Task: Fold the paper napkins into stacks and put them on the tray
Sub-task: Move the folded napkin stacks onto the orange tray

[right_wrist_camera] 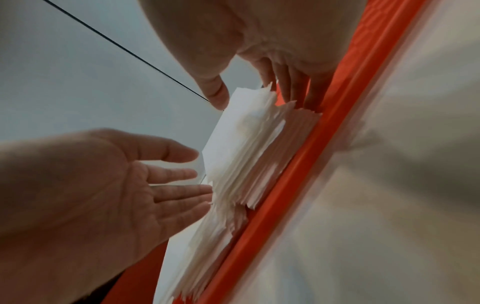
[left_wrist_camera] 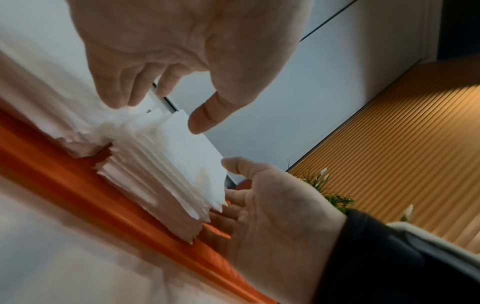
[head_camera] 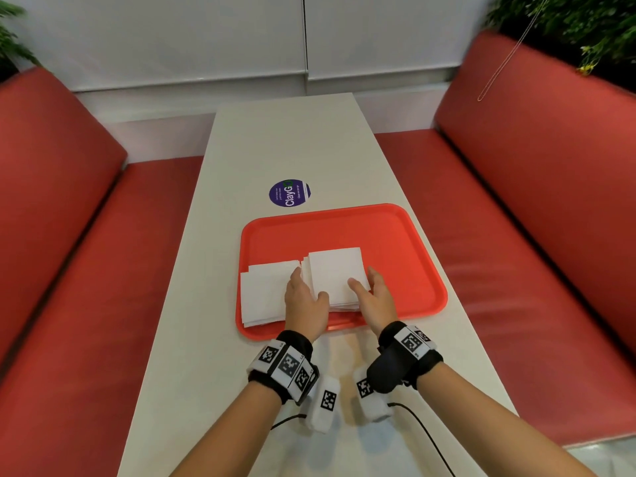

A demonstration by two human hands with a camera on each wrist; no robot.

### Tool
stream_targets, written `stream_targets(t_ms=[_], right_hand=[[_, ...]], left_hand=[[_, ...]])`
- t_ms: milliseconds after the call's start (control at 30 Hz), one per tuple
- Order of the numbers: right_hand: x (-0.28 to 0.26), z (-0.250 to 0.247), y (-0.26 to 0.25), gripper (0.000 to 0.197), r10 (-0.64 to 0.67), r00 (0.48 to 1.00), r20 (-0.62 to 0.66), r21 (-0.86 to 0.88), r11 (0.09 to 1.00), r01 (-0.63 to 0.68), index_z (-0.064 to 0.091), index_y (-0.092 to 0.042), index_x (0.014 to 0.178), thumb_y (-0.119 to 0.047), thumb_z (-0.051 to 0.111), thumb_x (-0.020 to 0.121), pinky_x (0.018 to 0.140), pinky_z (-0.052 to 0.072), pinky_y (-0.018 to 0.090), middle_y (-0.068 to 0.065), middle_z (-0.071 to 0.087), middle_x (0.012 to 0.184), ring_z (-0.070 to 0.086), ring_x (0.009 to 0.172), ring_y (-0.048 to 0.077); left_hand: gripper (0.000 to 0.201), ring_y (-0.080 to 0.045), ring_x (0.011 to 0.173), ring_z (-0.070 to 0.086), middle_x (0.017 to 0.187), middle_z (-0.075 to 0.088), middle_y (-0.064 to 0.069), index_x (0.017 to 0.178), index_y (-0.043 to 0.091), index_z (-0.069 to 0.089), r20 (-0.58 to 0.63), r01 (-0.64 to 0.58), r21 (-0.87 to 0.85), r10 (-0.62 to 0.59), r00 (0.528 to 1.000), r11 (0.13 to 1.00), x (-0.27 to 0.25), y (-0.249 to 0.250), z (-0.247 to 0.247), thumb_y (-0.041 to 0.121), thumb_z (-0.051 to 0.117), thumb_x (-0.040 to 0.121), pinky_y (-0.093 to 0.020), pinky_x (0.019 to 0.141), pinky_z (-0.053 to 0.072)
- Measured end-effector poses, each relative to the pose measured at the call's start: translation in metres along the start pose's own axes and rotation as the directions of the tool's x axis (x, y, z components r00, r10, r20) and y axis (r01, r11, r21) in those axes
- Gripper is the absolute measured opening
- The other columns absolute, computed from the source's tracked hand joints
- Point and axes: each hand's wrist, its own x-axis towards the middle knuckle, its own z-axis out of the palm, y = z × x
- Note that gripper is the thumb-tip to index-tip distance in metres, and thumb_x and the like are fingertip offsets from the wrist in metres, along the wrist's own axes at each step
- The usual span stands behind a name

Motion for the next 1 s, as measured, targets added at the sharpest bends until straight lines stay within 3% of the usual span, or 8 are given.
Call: stream_targets(t_ms=[167,300,400,467,567,700,833,1000], right_hand=[[0.009,0.003,-0.007,0.065,0.020,1.000,0.010,0.029,0.999,-0.020,0.025,-0.012,0.153,-0.033,0.053,0.098,0.114,0.029,0.035,0.004,0.035,0.155,0.034,0.142,0.022],[0.013,0.003,-0.010,0.050,-0.012,1.000,0.013,0.038,0.999,0.011,0.048,-0.017,0.140,-0.036,0.053,0.094,0.106,0.042,0.038,0.001,0.059,0.134,0.055,0.124,0.020],[0.024,0.003,-0.001,0.083,-0.014,1.000,-0.004,0.021,1.000,0.014,0.044,-0.019,0.144,-0.061,0.051,0.073,0.110,0.039,0.044,0.000,0.054,0.141,0.051,0.129,0.020],[0.037,0.003,0.015,0.092,-0.005,1.000,-0.009,0.018,1.000,0.006,0.042,-0.019,0.145,-0.067,0.050,0.067,0.112,0.038,0.046,0.001,0.050,0.146,0.048,0.133,0.021],[0.029,0.002,0.007,0.084,0.002,1.000,-0.009,0.001,1.000,-0.002,0.046,-0.018,0.142,-0.062,0.052,0.071,0.110,0.040,0.046,0.001,0.055,0.141,0.052,0.129,0.021],[0.020,0.004,-0.006,0.044,-0.020,1.000,-0.006,-0.017,1.000,0.020,0.052,-0.016,0.137,-0.028,0.051,0.095,0.104,0.045,0.043,0.003,0.062,0.129,0.059,0.116,0.022],[0.025,0.003,-0.006,0.044,-0.011,1.000,-0.008,-0.032,0.999,0.011,0.049,-0.014,0.141,-0.022,0.047,0.097,0.106,0.043,0.044,0.004,0.059,0.134,0.056,0.120,0.024],[0.025,0.004,-0.008,0.060,0.020,0.999,0.038,0.001,1.000,-0.020,0.040,-0.015,0.148,-0.036,0.051,0.092,0.113,0.036,0.043,-0.001,0.049,0.144,0.047,0.133,0.022]], left_hand=[[0.069,-0.028,0.137,0.039,0.150,0.041,-0.011,0.153,0.007,0.018,0.046,0.002,-0.018,-0.002,0.999,1.000,0.010,0.001,0.001,0.009,0.052,0.093,-0.040,0.115,0.033],[0.065,-0.027,0.131,0.047,0.143,0.049,-0.011,0.151,0.007,0.023,0.074,0.003,-0.059,0.001,0.997,0.998,0.012,0.001,0.007,0.007,0.053,0.093,-0.039,0.111,0.038],[0.067,-0.027,0.134,0.044,0.145,0.047,-0.012,0.150,0.008,0.024,0.071,0.016,-0.087,-0.010,0.997,0.996,0.014,-0.003,0.012,0.010,0.056,0.091,-0.044,0.113,0.036],[0.070,-0.028,0.135,0.043,0.146,0.046,-0.012,0.151,0.008,0.023,0.066,0.014,-0.077,-0.009,0.998,0.997,0.016,-0.005,0.014,0.015,0.059,0.091,-0.045,0.113,0.036],[0.072,-0.027,0.138,0.039,0.150,0.040,-0.011,0.152,0.006,0.017,0.085,0.018,-0.056,-0.013,0.996,0.998,0.016,-0.002,0.017,0.019,0.057,0.095,-0.039,0.115,0.032],[0.063,-0.027,0.131,0.046,0.143,0.046,-0.012,0.150,0.004,0.021,0.084,0.011,-0.036,-0.008,0.996,0.999,0.020,0.002,0.025,0.015,0.052,0.096,-0.031,0.107,0.037],[0.057,-0.030,0.126,0.050,0.139,0.049,-0.014,0.148,0.003,0.023,0.080,0.033,-0.030,-0.031,0.996,0.999,0.023,0.004,0.027,0.007,0.047,0.096,-0.034,0.105,0.040],[0.061,-0.027,0.134,0.043,0.149,0.041,-0.013,0.153,0.007,0.015,0.103,0.066,-0.052,-0.061,0.993,0.996,0.024,0.003,0.022,0.003,0.038,0.097,-0.036,0.113,0.034]])
